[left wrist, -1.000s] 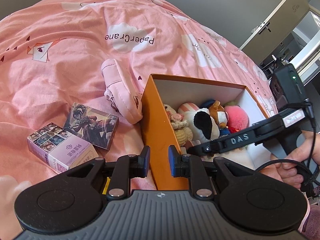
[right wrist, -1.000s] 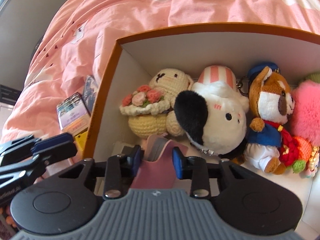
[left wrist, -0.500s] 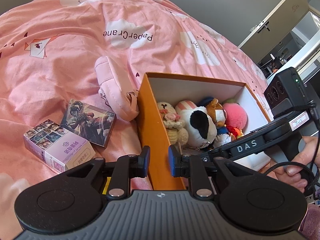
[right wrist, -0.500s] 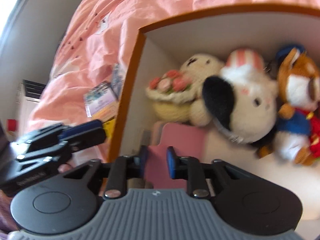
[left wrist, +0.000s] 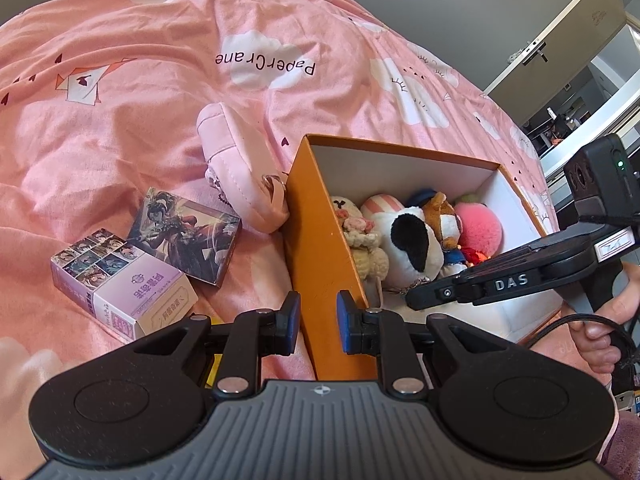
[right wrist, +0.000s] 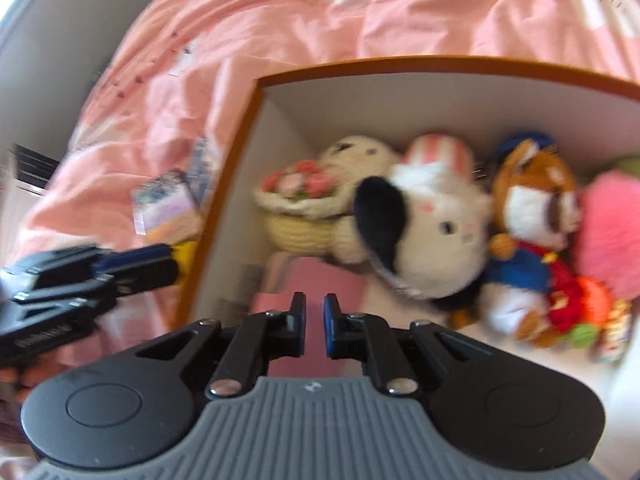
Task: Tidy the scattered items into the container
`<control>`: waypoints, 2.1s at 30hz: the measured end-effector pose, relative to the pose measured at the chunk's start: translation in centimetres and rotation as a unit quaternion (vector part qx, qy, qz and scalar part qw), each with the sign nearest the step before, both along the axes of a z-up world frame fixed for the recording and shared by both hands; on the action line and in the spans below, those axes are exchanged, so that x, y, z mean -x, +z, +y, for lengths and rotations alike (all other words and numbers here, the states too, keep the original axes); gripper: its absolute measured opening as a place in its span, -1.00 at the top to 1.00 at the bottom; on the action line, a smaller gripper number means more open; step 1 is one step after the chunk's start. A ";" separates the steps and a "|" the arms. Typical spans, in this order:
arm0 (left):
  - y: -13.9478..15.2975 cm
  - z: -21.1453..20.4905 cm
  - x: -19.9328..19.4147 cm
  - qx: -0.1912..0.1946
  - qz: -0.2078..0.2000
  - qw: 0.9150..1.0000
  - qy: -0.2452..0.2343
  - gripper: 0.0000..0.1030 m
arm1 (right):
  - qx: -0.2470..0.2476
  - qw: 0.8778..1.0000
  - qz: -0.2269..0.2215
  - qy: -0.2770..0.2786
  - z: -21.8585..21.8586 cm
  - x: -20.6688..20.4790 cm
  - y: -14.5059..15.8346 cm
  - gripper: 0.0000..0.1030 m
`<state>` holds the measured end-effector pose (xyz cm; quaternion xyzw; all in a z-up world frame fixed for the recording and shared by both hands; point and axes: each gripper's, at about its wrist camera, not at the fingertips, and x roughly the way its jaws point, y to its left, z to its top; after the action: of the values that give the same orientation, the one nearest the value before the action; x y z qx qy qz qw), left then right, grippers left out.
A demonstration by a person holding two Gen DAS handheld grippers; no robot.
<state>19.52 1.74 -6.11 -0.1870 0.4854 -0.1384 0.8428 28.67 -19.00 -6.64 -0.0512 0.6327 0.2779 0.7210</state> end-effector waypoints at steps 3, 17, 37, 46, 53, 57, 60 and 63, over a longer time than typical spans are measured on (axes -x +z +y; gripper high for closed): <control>-0.4 -0.3 -0.1 0.007 0.008 1.000 -0.007 0.58 | 0.028 1.000 0.007 0.005 0.0 -0.6 -2.0 0.77; -0.6 -0.9 -0.1 0.004 0.009 1.000 -0.016 0.71 | 0.048 0.997 0.022 0.061 3.8 0.5 -4.4 0.95; -0.5 -0.7 0.0 0.006 0.007 1.000 -0.014 0.77 | 0.103 0.971 -0.123 0.179 6.9 4.0 -0.5 0.95; 0.0 -0.9 0.4 -0.014 0.001 1.000 -0.008 0.76 | 0.095 0.975 -0.125 0.156 6.0 4.1 -0.2 0.81; 1.2 -0.9 1.4 -0.041 -0.002 0.999 -0.001 0.75 | 0.101 0.971 -0.155 0.154 5.4 5.1 1.0 0.54; 2.2 -0.8 2.2 -0.055 -0.005 0.998 0.003 0.75 | 0.091 0.969 -0.179 0.145 4.9 6.1 2.4 0.28; 2.9 -0.5 3.0 -0.061 -0.010 0.998 0.005 0.74 | 0.080 0.967 -0.200 0.138 4.4 7.0 3.6 0.23; 3.6 0.1 3.9 -0.063 -0.016 0.998 0.012 0.74 | 0.066 0.964 -0.225 0.128 4.1 8.2 4.9 0.16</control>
<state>15.58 1.82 -2.47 -0.1369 0.4771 -0.1001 0.8623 20.47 -14.91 -1.73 -0.2400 0.4593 0.3069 0.7983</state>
